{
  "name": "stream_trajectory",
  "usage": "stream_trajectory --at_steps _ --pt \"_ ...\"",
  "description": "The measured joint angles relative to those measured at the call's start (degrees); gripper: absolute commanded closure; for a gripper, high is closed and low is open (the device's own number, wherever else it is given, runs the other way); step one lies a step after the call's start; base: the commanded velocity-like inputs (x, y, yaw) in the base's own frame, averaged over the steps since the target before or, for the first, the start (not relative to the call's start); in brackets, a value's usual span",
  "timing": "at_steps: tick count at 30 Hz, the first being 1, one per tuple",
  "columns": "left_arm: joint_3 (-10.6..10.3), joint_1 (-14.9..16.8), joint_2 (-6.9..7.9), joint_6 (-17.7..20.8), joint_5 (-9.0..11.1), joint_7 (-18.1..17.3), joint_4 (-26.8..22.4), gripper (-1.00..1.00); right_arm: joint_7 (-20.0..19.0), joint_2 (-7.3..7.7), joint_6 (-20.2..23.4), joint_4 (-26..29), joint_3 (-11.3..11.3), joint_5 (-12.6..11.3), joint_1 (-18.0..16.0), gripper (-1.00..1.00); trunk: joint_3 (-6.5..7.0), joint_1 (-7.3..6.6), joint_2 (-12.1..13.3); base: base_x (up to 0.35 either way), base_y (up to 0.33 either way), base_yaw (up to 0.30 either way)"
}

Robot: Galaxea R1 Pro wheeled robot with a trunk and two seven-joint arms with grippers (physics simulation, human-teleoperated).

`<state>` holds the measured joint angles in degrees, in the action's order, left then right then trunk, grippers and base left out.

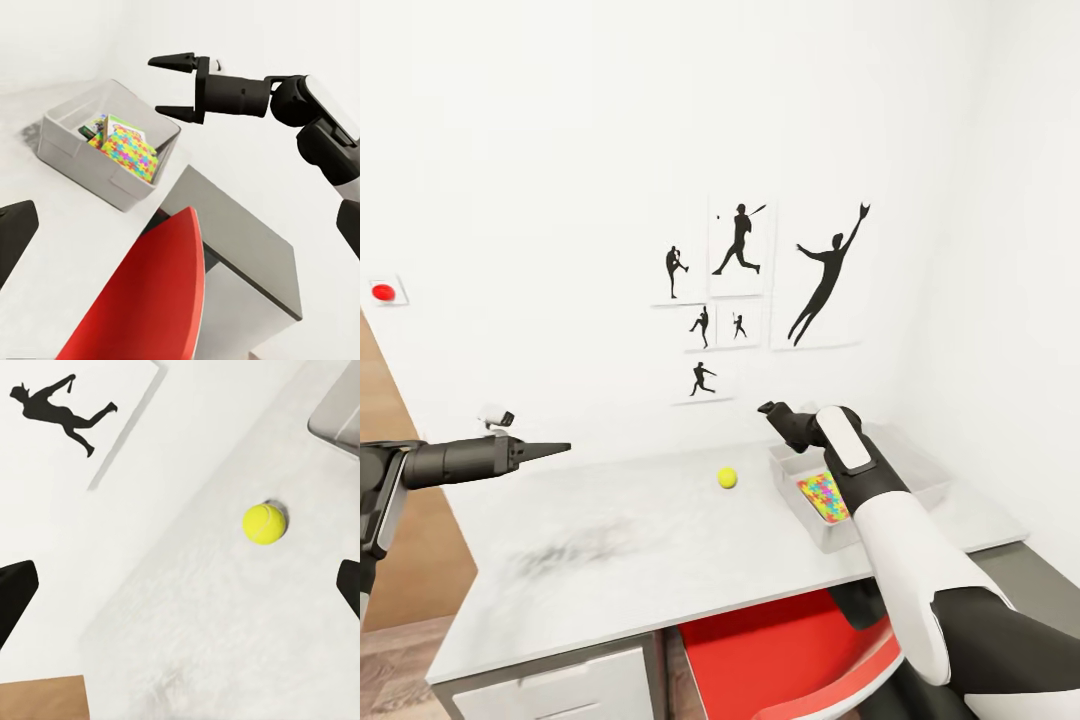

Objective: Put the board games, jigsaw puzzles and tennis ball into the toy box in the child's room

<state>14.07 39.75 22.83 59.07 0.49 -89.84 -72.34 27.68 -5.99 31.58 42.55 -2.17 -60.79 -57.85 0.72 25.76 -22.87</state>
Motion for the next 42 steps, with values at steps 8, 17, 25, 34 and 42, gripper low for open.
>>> stream_trajectory --at_steps 8,17,25,34,42 --pt "0.01 -0.01 0.01 0.0 0.02 0.01 0.0 -1.0 0.0 -0.01 -0.01 -0.01 0.01 0.02 -0.03 -1.0 0.0 0.0 0.0 0.0 0.034 0.214" --pt "-0.06 -0.01 0.01 0.0 0.02 0.01 0.0 -1.0 0.0 -0.01 -0.01 -0.1 0.01 0.05 -0.03 -1.0 0.0 0.0 0.0 0.0 0.002 0.28" --pt "-0.08 -0.02 0.0 0.0 0.02 0.01 0.0 -1.0 0.01 -0.01 0.0 -0.09 0.01 -0.01 -0.01 -1.0 0.0 0.0 0.0 0.0 0.0 0.114" --pt "-0.01 0.02 0.06 -0.06 -0.02 0.01 0.01 -1.0 0.6 -0.01 0.44 0.09 -0.56 0.13 -0.04 -1.0 0.0 0.0 0.0 0.0 0.0 0.006" --pt "0.59 0.03 1.02 -0.22 -0.74 0.04 3.04 -1.0 11.03 -0.03 1.89 4.25 -4.74 5.96 -0.11 -1.0 0.0 0.0 0.0 0.0 0.0 0.0"
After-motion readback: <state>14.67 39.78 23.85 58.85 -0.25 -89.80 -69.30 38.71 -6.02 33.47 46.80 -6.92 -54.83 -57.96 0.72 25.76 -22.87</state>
